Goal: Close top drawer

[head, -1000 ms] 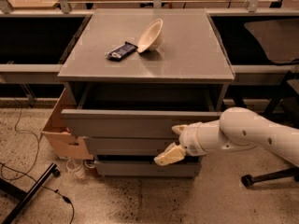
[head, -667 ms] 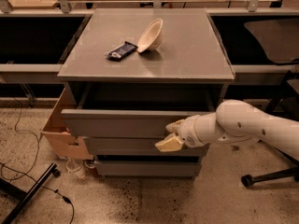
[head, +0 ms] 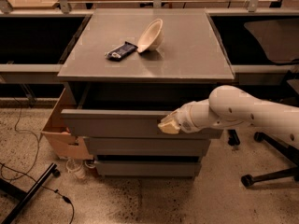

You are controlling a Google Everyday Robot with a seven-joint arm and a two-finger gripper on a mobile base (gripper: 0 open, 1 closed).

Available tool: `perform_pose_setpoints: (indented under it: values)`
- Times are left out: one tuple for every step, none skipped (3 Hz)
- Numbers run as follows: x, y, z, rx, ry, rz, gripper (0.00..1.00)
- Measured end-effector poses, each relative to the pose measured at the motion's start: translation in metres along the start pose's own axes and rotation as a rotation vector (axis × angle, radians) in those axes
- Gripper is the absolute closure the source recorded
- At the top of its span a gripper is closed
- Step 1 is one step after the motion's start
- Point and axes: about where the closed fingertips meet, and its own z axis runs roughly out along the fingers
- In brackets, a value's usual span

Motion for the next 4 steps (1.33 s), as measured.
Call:
perform_pose_setpoints:
  values:
    - [0.003,-0.017,0.003,0.023,0.019,0.019,0.39]
    - [0.011,-0.028,0.0,0.037,0.028,0.037,0.16]
    - [0.053,-0.006,-0.027,-0.009,0.035,0.081,0.0]
    - [0.054,-0.006,-0.028,-0.008,0.035,0.083,0.0]
